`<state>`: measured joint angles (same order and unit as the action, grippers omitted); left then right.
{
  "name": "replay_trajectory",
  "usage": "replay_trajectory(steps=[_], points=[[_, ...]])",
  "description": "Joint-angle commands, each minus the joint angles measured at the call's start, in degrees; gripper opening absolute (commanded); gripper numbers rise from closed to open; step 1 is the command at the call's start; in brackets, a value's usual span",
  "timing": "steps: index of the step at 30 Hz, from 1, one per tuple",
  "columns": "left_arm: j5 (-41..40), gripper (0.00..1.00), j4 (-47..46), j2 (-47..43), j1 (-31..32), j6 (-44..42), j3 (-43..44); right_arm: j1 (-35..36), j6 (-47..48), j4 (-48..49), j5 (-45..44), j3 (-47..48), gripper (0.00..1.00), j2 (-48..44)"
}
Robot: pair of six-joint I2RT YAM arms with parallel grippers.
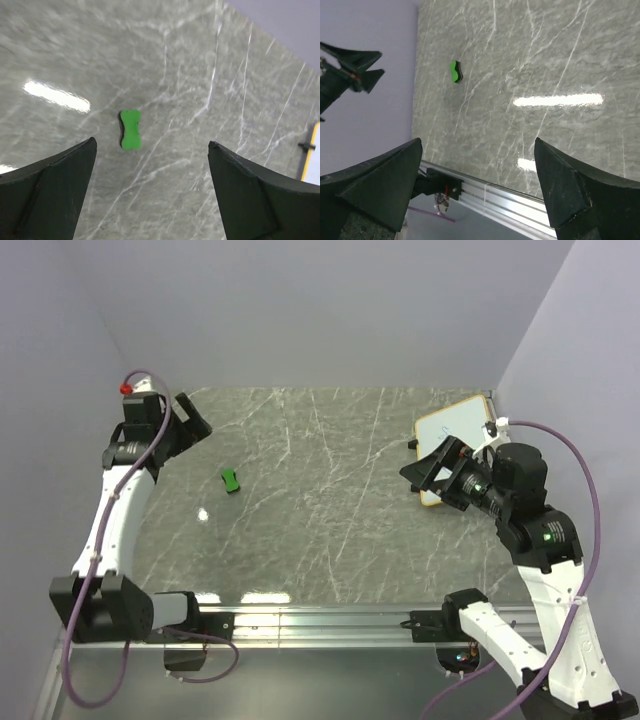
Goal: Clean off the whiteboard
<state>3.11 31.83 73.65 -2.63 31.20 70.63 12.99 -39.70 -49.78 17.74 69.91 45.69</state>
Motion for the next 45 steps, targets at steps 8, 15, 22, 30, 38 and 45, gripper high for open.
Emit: replay_trajectory(steps=[8,15,22,30,38,45], points=[[2.4,1.00,0.7,2.8,-0.9,4.0,0.4,0.4,1.9,5.0,-0.9,-2.6,1.00,-0.2],[-4.9,0.98,6.7,10.6,1.6,4.4,4.2,0.5,3.8,5.9,-2.3,-2.2,1.00,1.7],[-7.9,0.80,5.4,17.3,9.4,3.5,1.1,0.4,4.6,8.8,0.0,-2.4,1.00,1.5],[-12.9,0.79,6.9,23.5,11.1,5.4,0.2,0.5,3.9,7.8,-0.7,-3.0,1.00,1.2],[-11.3,0.81,2.4,26.9,11.9,2.9,-1.4,0.5,2.8,8.4,-0.5,-4.5,1.00,0.0],[-13.5,0.79,2.9,32.6,11.9,1.9,2.0,0.5,2.9,8.7,-1.7,-4.7,1.00,-0.3]])
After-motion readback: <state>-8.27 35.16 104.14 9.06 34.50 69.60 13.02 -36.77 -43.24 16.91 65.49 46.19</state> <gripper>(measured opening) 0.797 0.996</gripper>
